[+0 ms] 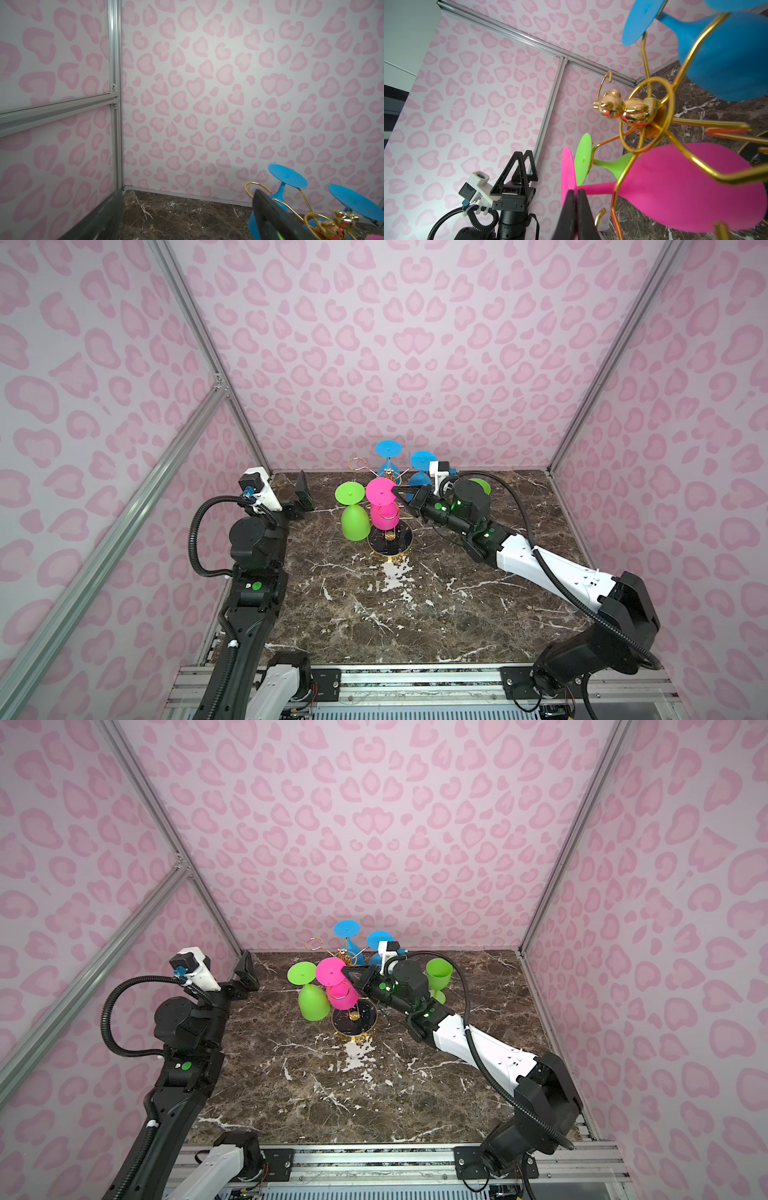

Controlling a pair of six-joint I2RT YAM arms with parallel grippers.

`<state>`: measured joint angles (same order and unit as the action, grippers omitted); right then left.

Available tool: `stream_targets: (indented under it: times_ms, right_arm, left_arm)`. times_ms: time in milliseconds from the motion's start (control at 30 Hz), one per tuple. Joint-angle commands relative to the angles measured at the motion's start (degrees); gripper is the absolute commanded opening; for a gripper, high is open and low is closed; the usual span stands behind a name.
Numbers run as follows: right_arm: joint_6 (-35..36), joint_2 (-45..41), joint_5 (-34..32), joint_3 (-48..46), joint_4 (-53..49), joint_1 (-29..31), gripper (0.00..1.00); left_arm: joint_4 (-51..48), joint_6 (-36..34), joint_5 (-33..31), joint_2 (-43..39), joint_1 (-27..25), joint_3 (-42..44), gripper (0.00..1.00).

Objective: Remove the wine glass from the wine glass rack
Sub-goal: 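Close the right gripper on the magenta glass base and slide it off the rack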

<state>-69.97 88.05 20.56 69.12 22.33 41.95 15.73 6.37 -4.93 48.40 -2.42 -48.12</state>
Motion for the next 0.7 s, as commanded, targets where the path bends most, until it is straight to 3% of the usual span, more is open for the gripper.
stream_targets:
  times_ms: [0, 667]
  right_arm:
    - [0.9, 0.8, 0.2, 0.7, 0.5, 0.5, 0.00]
    - [5.4, -3.7, -0.2, -1.2, -6.3, 4.8, 0.00]
  left_arm:
    - [0.5, -0.4, -0.5, -0.3, 0.0, 0.1, 0.97]
    - [0.4, -0.6, -0.6, -0.5, 0.0, 0.1, 0.97]
